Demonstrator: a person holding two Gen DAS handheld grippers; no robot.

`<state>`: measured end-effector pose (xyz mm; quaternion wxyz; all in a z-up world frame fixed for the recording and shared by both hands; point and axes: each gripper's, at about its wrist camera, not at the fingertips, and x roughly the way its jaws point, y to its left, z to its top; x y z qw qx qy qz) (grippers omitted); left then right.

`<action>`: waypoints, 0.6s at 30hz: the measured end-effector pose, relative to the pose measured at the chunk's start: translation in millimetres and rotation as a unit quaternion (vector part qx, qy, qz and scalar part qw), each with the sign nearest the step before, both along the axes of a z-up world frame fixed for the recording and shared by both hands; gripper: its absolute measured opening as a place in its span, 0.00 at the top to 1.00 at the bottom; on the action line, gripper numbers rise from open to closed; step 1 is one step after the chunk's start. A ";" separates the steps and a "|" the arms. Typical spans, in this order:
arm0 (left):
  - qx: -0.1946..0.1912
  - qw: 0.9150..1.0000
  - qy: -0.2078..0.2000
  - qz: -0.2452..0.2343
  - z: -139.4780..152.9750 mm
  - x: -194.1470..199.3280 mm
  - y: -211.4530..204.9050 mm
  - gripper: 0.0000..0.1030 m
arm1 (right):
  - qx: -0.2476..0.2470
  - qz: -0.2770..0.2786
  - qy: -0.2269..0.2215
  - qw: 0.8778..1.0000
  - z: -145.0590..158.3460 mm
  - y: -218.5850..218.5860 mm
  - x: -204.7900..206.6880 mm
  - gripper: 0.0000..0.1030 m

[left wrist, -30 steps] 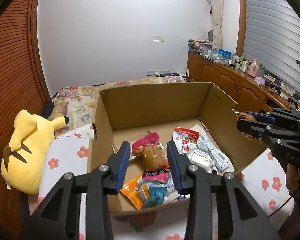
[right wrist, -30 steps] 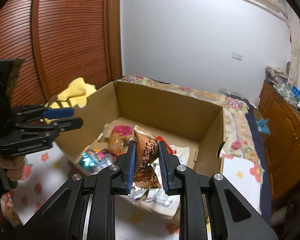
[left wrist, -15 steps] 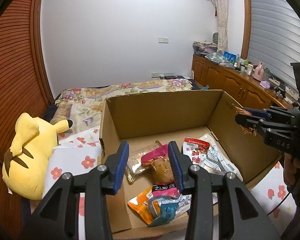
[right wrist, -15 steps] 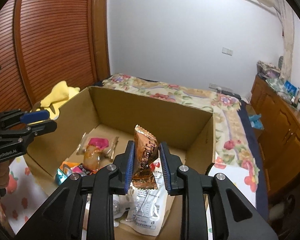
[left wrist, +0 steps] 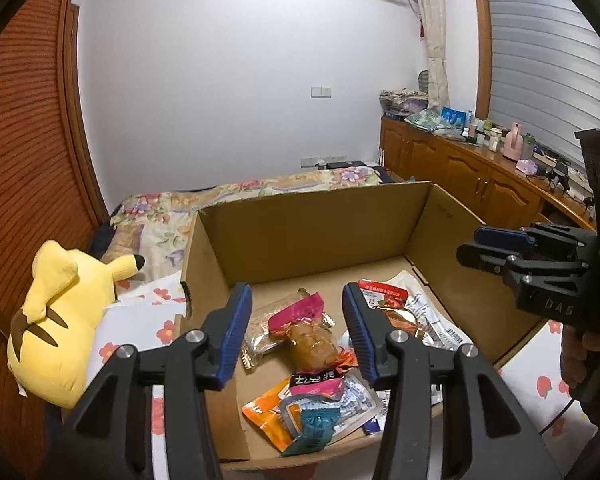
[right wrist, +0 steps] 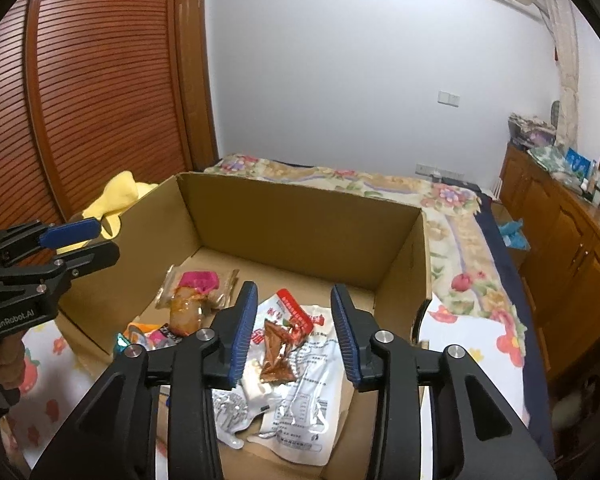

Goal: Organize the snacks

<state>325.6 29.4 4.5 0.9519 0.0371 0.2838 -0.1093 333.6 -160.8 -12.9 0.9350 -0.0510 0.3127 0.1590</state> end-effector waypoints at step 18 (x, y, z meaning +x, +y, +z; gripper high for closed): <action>-0.003 0.998 -0.067 -0.001 29.8 -70.5 -5.7 0.30 | 0.010 -0.021 -0.074 0.997 33.5 -2.4 -70.6 0.39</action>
